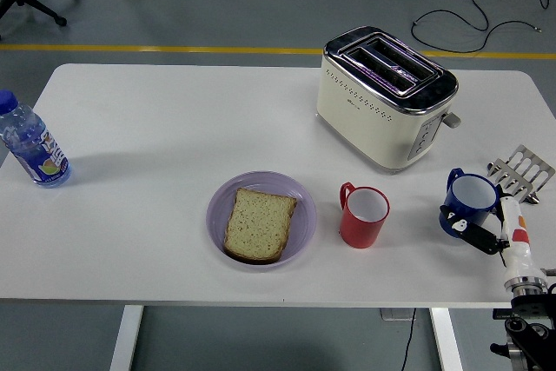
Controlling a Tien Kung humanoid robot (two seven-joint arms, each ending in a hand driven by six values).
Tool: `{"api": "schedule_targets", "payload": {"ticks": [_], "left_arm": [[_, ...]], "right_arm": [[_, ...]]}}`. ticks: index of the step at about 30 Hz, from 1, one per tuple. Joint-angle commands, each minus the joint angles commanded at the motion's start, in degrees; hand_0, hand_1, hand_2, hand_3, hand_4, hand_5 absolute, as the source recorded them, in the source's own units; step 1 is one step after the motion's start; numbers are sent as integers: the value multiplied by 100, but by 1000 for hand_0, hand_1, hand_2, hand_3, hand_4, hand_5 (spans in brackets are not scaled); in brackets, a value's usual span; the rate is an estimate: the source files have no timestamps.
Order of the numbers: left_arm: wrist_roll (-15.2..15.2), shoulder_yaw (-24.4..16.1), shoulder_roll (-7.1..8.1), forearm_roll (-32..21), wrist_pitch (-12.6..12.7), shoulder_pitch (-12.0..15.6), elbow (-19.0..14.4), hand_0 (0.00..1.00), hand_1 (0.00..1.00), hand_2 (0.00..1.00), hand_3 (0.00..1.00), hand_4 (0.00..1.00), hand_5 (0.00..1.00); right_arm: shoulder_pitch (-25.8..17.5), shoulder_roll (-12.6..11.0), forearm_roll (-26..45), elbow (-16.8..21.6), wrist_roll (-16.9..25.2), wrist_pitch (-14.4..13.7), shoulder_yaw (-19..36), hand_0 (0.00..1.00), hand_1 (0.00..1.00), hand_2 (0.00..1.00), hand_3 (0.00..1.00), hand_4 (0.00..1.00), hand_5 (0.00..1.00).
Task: Pick up the cup,pour liquid into bread,place the cup on the desk
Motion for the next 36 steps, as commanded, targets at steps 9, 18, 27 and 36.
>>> {"api": "schedule_targets", "payload": {"ticks": [9, 18, 27, 36], "left_arm": [[3, -37, -6, 30, 8, 6, 0, 344, 342, 432, 753, 643, 998], [2, -22, -5, 27, 8, -1, 0, 345, 343, 433, 753, 643, 998], [-2, -7, -7, 18, 15, -4, 0, 345, 342, 433, 753, 642, 998], [-4, 5, -9, 7, 21, -9, 0, 345, 343, 434, 754, 639, 998]], "right_arm": [[20, 63, 39, -164, 59, 8, -29, 440, 402, 563, 590, 605, 6], [60, 99, -55, -281, -1, 45, 15, 443, 392, 563, 597, 639, 24], [112, 108, -100, -417, -34, 177, 14, 445, 395, 568, 604, 645, 29], [133, 98, -250, -465, -73, 204, 48, 491, 442, 617, 755, 742, 77]]}}
